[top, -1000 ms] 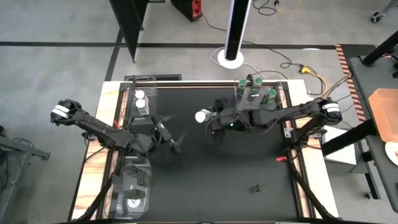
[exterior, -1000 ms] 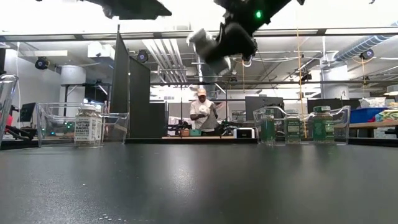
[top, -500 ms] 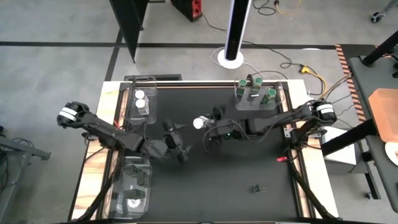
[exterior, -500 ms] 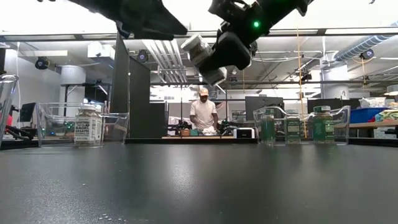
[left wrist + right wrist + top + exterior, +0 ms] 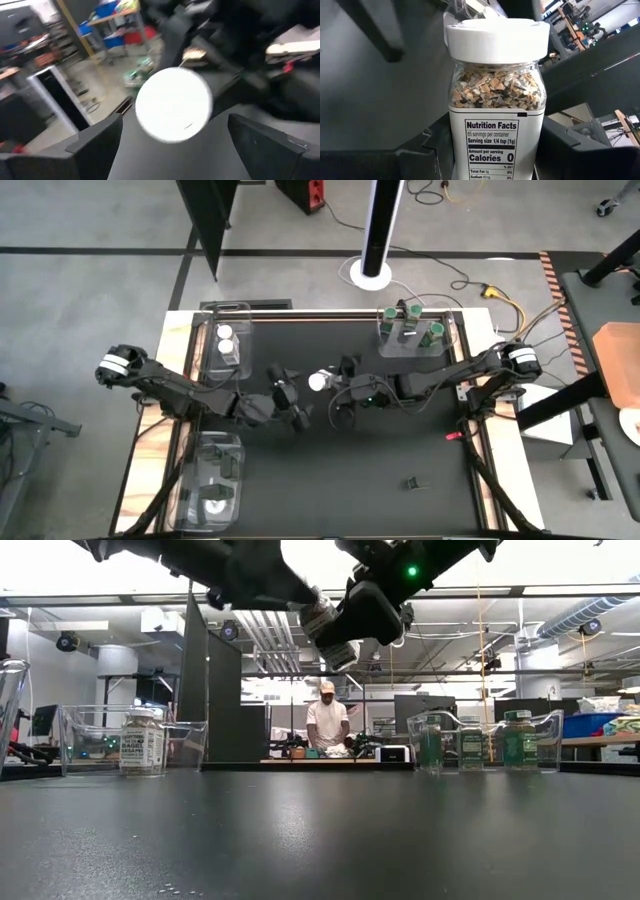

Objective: Sort spices by type
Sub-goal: Put the white seasoning bottle into the top left transparent bin

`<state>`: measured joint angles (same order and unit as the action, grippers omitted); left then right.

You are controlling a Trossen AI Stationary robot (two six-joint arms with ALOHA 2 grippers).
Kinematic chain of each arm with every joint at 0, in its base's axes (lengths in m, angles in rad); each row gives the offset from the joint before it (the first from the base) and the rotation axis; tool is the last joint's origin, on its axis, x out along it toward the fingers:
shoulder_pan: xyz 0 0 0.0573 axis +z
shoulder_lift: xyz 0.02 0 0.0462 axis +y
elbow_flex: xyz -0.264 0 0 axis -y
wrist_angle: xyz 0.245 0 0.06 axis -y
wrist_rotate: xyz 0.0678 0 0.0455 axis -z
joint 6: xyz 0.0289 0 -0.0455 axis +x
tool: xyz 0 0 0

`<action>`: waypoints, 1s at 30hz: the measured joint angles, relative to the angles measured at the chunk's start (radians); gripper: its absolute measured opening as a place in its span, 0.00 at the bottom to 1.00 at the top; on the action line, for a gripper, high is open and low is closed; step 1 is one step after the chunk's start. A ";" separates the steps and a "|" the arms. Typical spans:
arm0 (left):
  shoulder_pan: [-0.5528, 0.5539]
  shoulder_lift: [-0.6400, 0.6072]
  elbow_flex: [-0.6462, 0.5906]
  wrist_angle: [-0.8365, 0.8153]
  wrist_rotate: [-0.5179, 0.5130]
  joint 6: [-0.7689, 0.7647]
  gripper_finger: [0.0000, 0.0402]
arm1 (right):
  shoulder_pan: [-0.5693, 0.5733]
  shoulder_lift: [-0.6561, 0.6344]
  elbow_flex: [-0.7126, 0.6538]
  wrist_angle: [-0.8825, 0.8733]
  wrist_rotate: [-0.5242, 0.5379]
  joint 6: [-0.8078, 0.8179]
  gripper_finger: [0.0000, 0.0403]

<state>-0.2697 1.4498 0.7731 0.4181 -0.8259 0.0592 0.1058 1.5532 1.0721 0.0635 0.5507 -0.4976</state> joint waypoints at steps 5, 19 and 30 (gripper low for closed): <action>0.024 -0.001 0.000 0.044 0.059 0.036 0.86 | 0.000 0.000 0.000 -0.002 0.000 0.000 0.47; 0.068 -0.001 0.000 0.054 0.159 0.041 0.67 | -0.001 0.001 0.000 -0.005 0.000 -0.001 0.47; 0.069 -0.001 -0.001 0.057 0.154 0.030 0.46 | -0.001 0.001 0.000 -0.006 -0.006 0.003 0.47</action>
<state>-0.2008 1.4490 0.7719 0.4755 -0.6724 0.0891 0.1047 1.5539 1.0721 0.0574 0.5451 -0.4942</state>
